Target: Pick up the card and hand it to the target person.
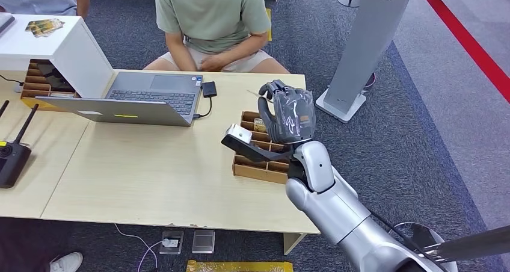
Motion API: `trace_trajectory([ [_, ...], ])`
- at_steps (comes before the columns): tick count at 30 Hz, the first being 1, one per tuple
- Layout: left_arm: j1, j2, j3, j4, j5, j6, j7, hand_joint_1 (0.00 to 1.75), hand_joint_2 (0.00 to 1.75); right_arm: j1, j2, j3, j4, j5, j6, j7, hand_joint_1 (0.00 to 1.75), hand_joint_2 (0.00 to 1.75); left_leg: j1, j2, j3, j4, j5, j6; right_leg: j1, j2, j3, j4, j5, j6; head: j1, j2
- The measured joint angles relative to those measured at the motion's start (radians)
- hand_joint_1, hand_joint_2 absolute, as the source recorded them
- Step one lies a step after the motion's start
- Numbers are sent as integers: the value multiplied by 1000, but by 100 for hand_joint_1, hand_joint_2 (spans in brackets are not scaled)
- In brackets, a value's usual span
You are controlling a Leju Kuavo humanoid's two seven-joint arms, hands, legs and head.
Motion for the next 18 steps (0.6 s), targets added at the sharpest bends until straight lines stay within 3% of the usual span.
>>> trace_trajectory([
  [8, -1, 1, 0, 0, 25, -10, -44, 0, 0, -54, 45, -26, 48, 20, -17, -40, 175, 175, 0, 0, 0, 0, 0, 0, 0, 0, 0, 0, 0, 0, 0, 0],
  [18, 0, 0, 0, 0, 109, -5, -115, 0, 0, -118, 102, -45, 175, 87, -9, -18, 175, 175, 0, 0, 0, 0, 0, 0, 0, 0, 0, 0, 0, 0, 0, 0],
])
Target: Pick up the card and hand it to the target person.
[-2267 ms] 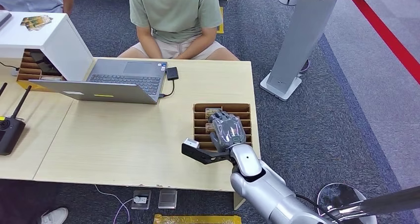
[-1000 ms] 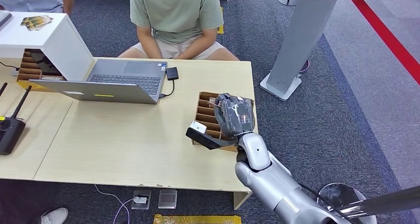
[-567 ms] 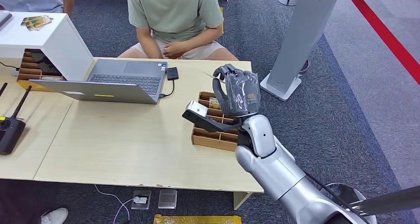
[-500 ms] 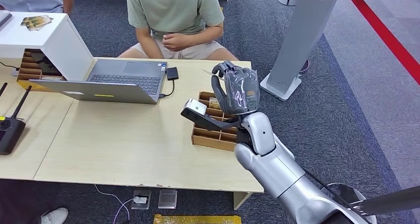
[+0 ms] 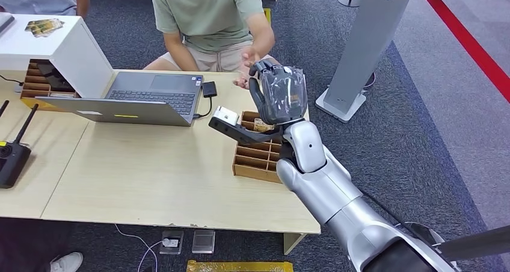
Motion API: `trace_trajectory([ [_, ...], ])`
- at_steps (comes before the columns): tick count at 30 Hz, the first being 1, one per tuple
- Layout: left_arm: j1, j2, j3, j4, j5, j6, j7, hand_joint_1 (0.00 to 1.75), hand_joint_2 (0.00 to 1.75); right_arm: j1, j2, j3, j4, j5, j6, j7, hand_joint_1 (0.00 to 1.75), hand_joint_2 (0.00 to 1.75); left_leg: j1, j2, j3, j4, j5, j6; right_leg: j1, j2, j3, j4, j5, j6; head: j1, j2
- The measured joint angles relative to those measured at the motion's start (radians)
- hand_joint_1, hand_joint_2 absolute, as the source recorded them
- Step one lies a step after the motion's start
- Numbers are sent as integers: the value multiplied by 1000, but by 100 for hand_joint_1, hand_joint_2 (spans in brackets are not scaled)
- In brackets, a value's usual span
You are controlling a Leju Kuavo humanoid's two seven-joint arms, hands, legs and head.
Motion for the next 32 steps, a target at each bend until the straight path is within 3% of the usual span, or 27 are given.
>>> trace_trajectory([
  [10, 0, -1, 0, 0, 28, -8, -24, 0, 0, -23, 32, -2, 111, 91, 31, 28, 170, 175, 0, 0, 0, 0, 0, 0, 0, 0, 0, 0, 0, 0, 0, 0],
  [11, 0, -1, 0, 0, 31, -8, -25, 0, 0, -23, 36, -2, 121, 98, 35, 29, 158, 175, 0, 0, 0, 0, 0, 0, 0, 0, 0, 0, 0, 0, 0, 0],
  [15, 0, -1, 0, 0, 43, -7, -29, 0, 0, -23, 47, 0, 157, 111, 59, 23, 13, 175, 0, 0, 0, 0, 0, 0, 0, 0, 0, 0, 0, 0, 0, 0],
  [16, 0, -1, 0, 0, 47, -6, -29, 0, 0, -23, 50, 0, 165, 110, 68, 19, 4, 175, 0, 0, 0, 0, 0, 0, 0, 0, 0, 0, 0, 0, 0, 0],
  [21, 1, -1, 0, 0, 67, -1, -38, 0, 0, -20, 58, 0, 189, 60, 98, -18, 0, 175, 0, 0, 0, 0, 0, 0, 0, 0, 0, 0, 0, 0, 0, 0],
  [27, 1, -2, 0, 0, 109, 13, -41, 0, 0, 7, 58, -22, 183, -99, 124, -85, 0, 175, 0, 0, 0, 0, 0, 0, 0, 0, 0, 0, 0, 0, 0, 0],
  [32, 2, -4, 0, 0, 150, 15, -47, 0, 0, 49, 36, -33, 115, -134, 171, -55, 0, 175, 0, 0, 0, 0, 0, 0, 0, 0, 0, 0, 0, 0, 0, 0],
])
